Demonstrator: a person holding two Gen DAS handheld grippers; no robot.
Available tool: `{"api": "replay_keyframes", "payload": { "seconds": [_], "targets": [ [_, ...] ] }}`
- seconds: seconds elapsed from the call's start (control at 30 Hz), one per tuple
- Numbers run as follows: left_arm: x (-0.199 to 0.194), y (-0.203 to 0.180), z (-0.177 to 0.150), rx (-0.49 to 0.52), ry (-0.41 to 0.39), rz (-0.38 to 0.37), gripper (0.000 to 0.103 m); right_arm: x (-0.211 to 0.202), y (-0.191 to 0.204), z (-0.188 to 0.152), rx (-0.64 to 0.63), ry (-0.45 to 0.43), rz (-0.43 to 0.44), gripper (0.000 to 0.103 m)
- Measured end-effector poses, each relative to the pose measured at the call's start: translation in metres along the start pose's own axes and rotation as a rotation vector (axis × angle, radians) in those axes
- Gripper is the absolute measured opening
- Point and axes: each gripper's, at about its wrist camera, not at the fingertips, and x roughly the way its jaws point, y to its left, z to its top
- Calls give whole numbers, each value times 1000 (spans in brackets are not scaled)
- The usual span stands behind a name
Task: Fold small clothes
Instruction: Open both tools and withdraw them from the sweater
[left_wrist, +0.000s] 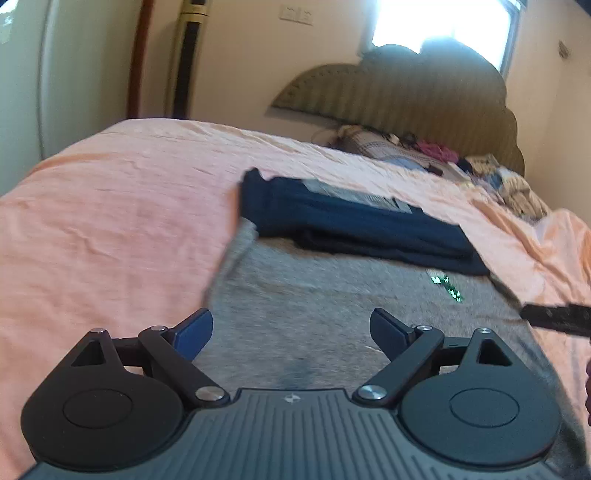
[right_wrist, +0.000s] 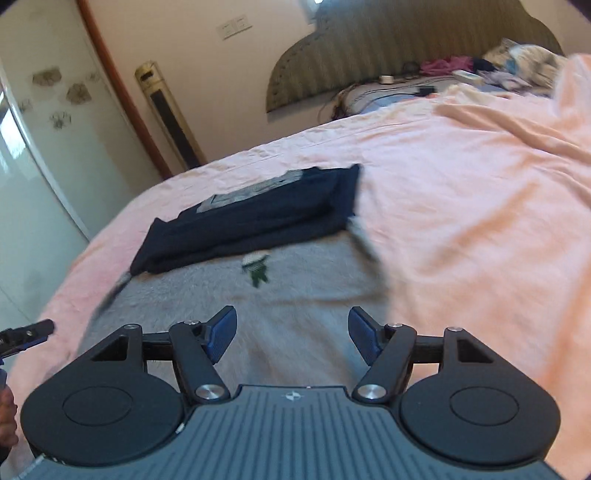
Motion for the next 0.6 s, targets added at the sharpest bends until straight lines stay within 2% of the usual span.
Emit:
{"api": "replay_keyframes", "payload": {
  "seconds": [0.03,0.1,0.13,0.17,0.23,0.33,0.4,0.47,0.5,0.57,0.6],
  "targets": [
    [15,-9,-5,31,20,5,93,19,7,1,-31,6,-25,68],
    [38,-16,-19,106,77,77,93,46,10,-4,-95,31,-123,72],
    [41,-16,-26,152,61,111,94,52,6,-9,-140,20,-160,72],
    [34,-13,-30,163,60,102,94,50,2,-20,-222,-20,-187,72],
    [27,-6,-34,178,62,103,96,40,-20,-19,-189,-39,-138,73],
    [26,-2,-33,180,70,88,102,39,-33,-14,-191,-37,-134,71],
    [29,-6,-31,192,77,108,102,41,-21,-15,-256,-25,-191,72],
    [24,-10,-30,195,74,125,102,33,-7,-13,-215,-23,-249,72],
    [18,-13,-30,196,66,113,102,23,1,-14,-182,-38,-229,74],
    [12,-23,-28,195,51,73,102,9,21,-20,-161,-70,-130,79],
    [12,-29,-28,200,49,61,102,9,33,-25,-169,-58,-110,88]
  ]
}}
